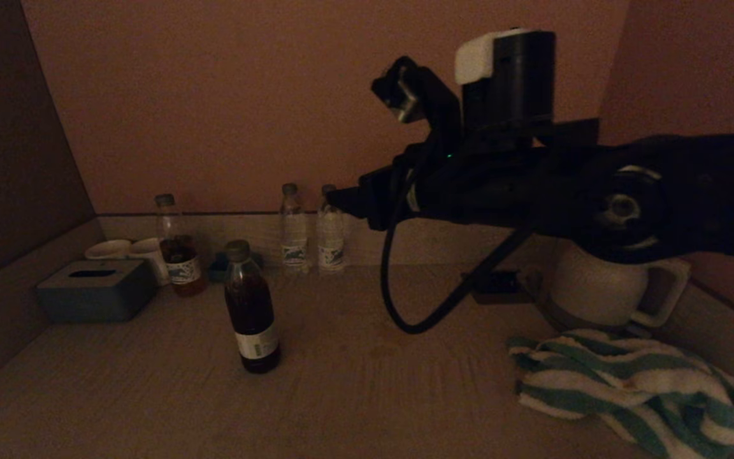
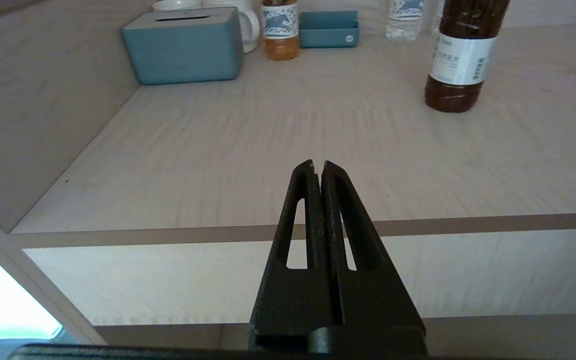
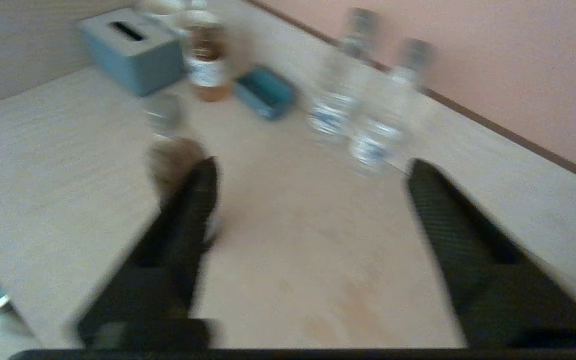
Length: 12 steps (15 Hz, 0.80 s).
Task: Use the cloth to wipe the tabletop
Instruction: Pick up the tablecloth
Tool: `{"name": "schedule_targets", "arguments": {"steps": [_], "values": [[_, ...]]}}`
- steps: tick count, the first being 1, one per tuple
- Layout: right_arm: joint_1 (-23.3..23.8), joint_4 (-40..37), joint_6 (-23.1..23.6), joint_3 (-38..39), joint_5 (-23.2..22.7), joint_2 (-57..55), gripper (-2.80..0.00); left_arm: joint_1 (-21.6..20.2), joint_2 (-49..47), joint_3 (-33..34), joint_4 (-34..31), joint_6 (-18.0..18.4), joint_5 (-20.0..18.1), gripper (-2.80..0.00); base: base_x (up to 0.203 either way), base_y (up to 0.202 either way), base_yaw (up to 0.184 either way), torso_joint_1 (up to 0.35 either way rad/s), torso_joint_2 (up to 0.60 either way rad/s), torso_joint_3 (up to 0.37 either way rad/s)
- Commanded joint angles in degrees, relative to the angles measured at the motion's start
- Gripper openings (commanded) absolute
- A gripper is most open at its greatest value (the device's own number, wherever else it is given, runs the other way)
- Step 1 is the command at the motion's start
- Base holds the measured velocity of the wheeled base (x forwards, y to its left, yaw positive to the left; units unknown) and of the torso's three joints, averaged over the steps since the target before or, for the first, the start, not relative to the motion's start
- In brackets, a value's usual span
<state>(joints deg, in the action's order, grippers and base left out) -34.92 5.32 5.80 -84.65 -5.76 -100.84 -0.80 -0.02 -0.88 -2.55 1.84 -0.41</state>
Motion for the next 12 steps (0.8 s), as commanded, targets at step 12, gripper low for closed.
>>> {"name": "schedule_targets", "arguments": {"steps": [12], "values": [[24.68,-0.19,-9.58,22.89,12.69,14.95,-2.80,0.01,-0.05,0.00,0.00,0.00,-0.02,-2.80,0.000,0.000,0.000,0.000,0.00,0.000]]}}
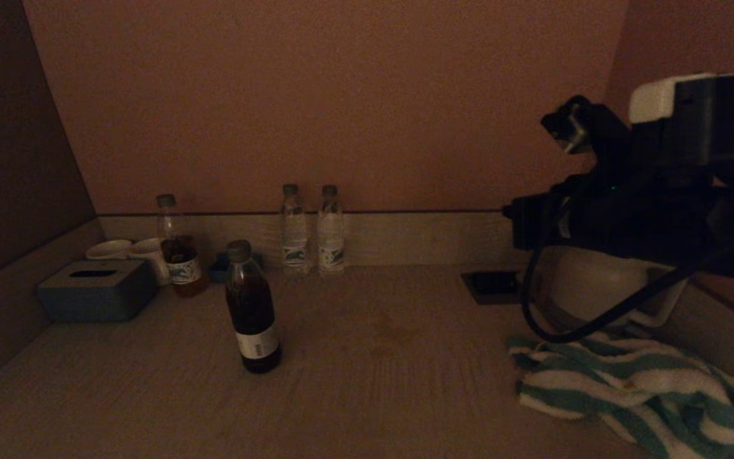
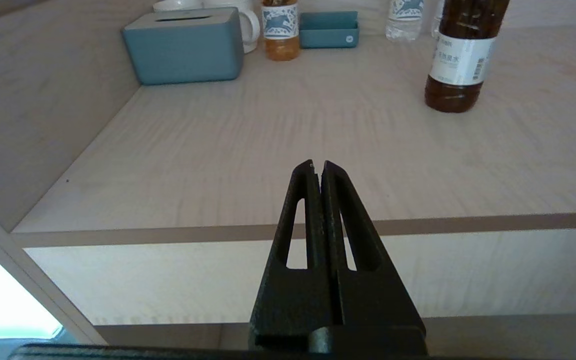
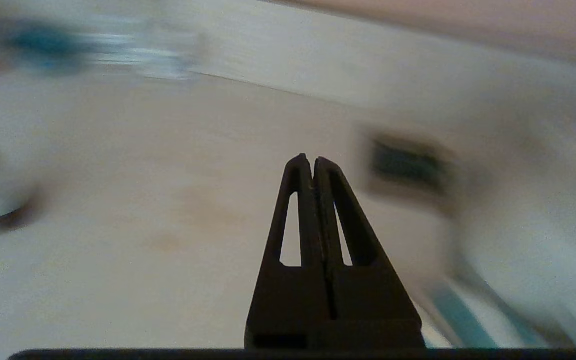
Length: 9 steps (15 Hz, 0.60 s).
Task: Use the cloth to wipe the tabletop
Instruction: Pick up the tablecloth
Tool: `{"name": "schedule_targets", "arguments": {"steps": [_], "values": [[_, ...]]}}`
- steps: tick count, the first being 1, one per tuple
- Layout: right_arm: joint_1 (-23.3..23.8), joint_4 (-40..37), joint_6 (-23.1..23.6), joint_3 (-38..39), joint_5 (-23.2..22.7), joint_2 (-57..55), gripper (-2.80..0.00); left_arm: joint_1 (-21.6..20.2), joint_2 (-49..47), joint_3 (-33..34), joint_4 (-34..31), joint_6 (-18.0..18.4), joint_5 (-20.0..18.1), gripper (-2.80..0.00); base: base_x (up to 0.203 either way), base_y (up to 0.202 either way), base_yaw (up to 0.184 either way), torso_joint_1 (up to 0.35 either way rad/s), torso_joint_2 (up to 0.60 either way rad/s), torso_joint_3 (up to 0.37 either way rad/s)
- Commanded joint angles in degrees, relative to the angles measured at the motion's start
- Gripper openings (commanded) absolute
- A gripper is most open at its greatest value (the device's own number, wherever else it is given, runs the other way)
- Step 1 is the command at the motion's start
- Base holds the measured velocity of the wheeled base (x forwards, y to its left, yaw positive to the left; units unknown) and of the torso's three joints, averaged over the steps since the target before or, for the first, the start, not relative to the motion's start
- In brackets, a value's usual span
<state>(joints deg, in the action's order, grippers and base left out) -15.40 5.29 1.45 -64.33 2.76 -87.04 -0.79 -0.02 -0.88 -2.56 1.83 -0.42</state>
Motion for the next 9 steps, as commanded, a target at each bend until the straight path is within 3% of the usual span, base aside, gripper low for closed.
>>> {"name": "schedule_targets", "arguments": {"steps": [1,3,6,9], "values": [[7.93,-0.31,-6.57,4.73,5.54,1.43,-2.80,-0.05,-0.01,0.00,0.01,0.01,-0.02,-2.80,0.000,0.000,0.000,0.000,0.00,0.000],[12.98,-0.63,-7.74,9.52,8.12,0.78,-2.80,-0.09,0.02,0.00,0.01,0.01,-0.02,-2.80,0.000,0.000,0.000,0.000,0.00,0.000],[17.93,-0.27,-9.19,17.09,7.12,0.52,-2.80,0.00,-0.06,0.00,0.01,0.01,-0.02,-2.80,0.000,0.000,0.000,0.000,0.00,0.000],[21.18,-0.18,-11.36,23.10,0.45,0.44,-2.80,-0.06,-0.05,0.00,0.01,0.01,-0.02,-2.80,0.000,0.000,0.000,0.000,0.00,0.000]]}}
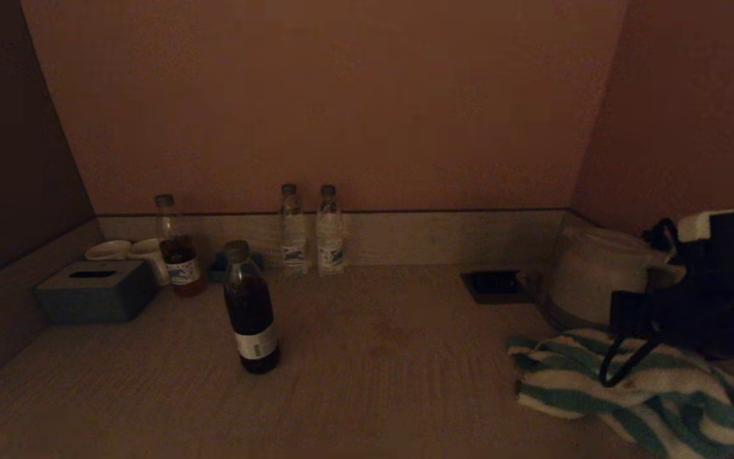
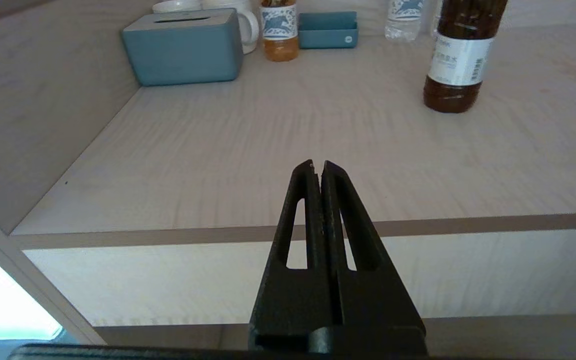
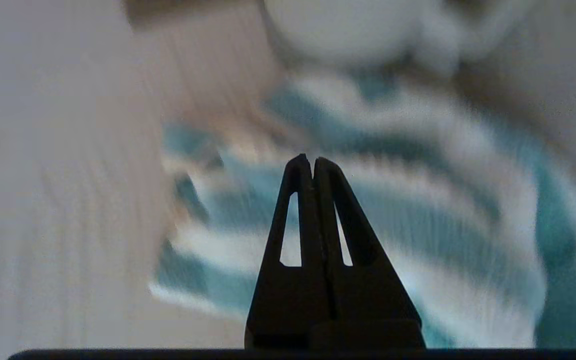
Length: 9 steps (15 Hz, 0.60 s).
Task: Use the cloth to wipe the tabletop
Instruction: Pick up the tablecloth
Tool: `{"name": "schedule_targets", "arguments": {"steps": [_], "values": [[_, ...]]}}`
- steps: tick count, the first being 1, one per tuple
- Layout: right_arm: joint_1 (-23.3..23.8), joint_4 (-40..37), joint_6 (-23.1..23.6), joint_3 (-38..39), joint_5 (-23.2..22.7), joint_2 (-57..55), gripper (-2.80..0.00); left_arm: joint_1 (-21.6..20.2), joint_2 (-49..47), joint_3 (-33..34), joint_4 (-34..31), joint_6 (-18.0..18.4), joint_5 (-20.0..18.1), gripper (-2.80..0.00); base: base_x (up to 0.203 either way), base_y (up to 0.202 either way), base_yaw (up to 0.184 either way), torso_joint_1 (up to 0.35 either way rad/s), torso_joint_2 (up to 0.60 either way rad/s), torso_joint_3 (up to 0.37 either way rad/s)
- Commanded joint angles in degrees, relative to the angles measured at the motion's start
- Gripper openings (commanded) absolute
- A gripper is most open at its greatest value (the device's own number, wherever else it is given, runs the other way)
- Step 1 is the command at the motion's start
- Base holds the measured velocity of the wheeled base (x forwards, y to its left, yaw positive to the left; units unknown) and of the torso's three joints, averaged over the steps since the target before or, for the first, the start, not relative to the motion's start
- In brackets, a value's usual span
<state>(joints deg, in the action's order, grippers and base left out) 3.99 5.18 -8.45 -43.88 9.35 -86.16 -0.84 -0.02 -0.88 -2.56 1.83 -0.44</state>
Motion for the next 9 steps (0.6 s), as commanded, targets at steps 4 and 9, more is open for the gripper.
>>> {"name": "schedule_targets", "arguments": {"steps": [4,9], "values": [[2.34,0.00,-1.84,5.47,-7.68,-0.50,-2.80,0.05,-0.06,0.00,0.01,0.01,0.00,-2.80,0.000,0.000,0.000,0.000,0.00,0.000],[2.34,0.18,-1.75,6.70,-8.47,0.03,-2.80,0.00,-0.06,0.00,0.01,0.01,0.00,-2.80,0.000,0.000,0.000,0.000,0.00,0.000]]}}
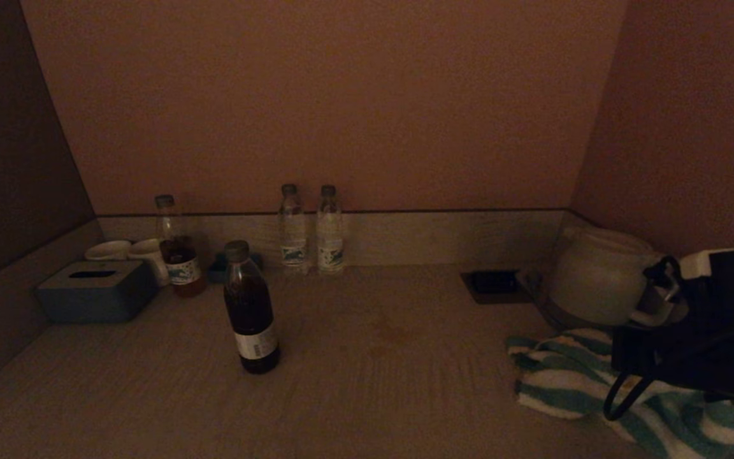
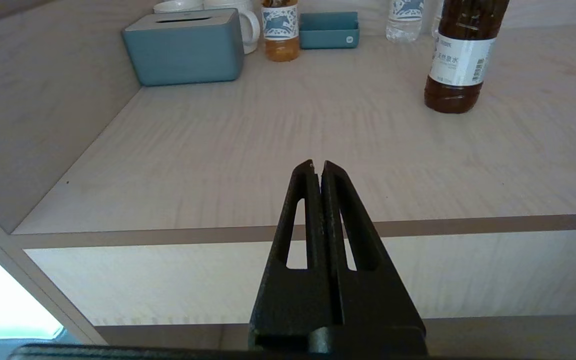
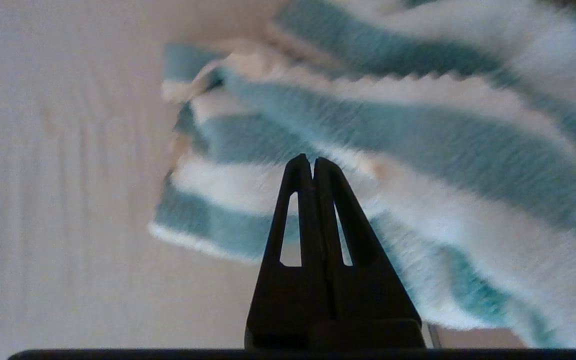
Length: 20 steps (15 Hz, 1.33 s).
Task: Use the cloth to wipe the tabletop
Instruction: Pick up the tablecloth
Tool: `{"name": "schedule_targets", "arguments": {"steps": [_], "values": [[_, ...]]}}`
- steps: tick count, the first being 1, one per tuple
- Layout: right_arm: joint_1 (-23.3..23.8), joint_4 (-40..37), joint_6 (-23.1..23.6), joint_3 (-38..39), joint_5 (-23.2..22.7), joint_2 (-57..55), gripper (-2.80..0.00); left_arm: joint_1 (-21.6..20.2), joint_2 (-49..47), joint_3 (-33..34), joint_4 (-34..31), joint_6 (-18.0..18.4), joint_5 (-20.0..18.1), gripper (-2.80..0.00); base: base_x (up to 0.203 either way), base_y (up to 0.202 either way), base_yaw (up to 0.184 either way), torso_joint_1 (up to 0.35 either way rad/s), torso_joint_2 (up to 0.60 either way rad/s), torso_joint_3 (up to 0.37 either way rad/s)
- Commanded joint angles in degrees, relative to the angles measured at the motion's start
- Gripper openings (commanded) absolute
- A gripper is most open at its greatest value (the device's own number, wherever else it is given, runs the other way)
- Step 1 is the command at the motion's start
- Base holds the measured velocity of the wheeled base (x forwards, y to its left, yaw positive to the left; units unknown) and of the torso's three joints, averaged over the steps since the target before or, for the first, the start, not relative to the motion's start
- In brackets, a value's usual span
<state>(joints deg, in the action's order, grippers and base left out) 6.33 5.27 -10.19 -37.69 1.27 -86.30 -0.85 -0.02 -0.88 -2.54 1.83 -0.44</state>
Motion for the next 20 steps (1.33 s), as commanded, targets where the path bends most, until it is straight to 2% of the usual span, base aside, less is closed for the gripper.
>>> {"name": "schedule_targets", "arguments": {"steps": [1,17,18,20], "values": [[-0.08,0.09,0.00,0.43,-0.46,0.09,-2.80,-0.03,-0.06,0.00,-0.01,0.01,0.00,-2.80,0.000,0.000,0.000,0.000,0.00,0.000],[0.00,0.22,-0.09,1.77,-1.97,-0.89,-2.80,-0.03,-0.06,0.00,-0.01,0.01,0.00,-2.80,0.000,0.000,0.000,0.000,0.00,0.000],[0.00,0.27,-0.09,1.83,-1.97,-0.98,0.00,-0.03,-0.06,0.00,-0.01,0.01,0.00,-2.80,0.000,0.000,0.000,0.000,0.00,0.000],[0.00,0.27,-0.09,1.83,-1.97,-0.98,0.00,-0.03,-0.06,0.00,-0.01,0.01,0.00,-2.80,0.000,0.000,0.000,0.000,0.00,0.000]]}}
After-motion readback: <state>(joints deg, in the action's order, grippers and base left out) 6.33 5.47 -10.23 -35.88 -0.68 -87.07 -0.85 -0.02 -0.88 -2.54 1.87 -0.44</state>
